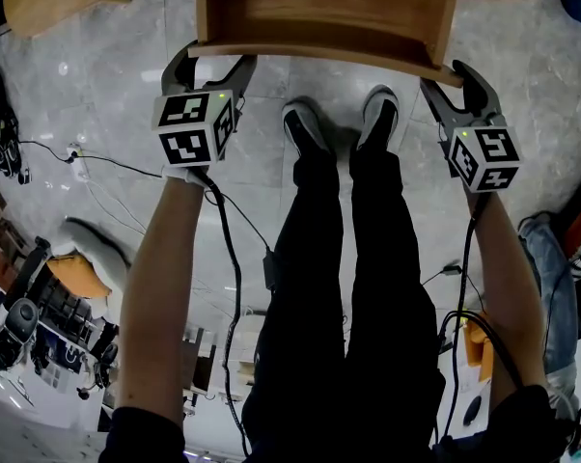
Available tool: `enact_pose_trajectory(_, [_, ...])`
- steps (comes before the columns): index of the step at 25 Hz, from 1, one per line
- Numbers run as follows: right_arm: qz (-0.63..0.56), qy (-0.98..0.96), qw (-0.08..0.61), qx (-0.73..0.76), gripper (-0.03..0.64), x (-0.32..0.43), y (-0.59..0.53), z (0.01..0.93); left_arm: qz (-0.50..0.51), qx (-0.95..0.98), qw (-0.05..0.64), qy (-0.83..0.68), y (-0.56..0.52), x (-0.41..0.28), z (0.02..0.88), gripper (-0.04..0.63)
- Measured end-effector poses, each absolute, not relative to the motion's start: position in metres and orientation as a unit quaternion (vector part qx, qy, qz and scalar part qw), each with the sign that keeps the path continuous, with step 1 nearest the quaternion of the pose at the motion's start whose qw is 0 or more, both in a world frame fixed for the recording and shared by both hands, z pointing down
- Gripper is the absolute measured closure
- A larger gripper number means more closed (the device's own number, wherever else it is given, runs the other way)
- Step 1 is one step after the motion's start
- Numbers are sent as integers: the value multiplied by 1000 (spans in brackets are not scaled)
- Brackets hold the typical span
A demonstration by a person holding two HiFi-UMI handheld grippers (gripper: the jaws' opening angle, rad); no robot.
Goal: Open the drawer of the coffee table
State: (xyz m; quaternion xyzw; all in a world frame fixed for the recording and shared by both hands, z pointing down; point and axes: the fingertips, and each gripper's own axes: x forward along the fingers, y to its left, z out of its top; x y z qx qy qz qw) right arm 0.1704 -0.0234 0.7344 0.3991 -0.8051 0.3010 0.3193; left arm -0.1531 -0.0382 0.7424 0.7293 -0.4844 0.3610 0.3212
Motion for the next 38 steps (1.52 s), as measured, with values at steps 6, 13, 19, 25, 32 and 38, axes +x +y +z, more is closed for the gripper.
enact_pose_trajectory(6, [309, -801, 325, 396, 354, 171, -9, 736, 367, 725, 327, -482, -24, -153, 744, 206])
enact_pose_trajectory(13, [316, -796, 342, 386, 354, 168, 2, 750, 380, 716, 339, -477, -14, -155, 757, 206])
enact_pose_trajectory(19, [316, -795, 350, 380, 352, 169, 1, 758, 384, 711, 343, -479, -15, -155, 765, 206])
enact_pose_trajectory(25, [312, -797, 354, 377, 340, 168, 2, 758, 392, 714, 332, -476, -14, -156, 766, 206])
enact_pose_trajectory(32, [386, -763, 354, 379, 348, 191, 19, 739, 468, 674, 360, -444, 57, -192, 756, 206])
enact_pose_trajectory(38, [399, -754, 330, 405, 371, 209, 17, 678, 453, 649, 392, -469, 101, -219, 706, 206])
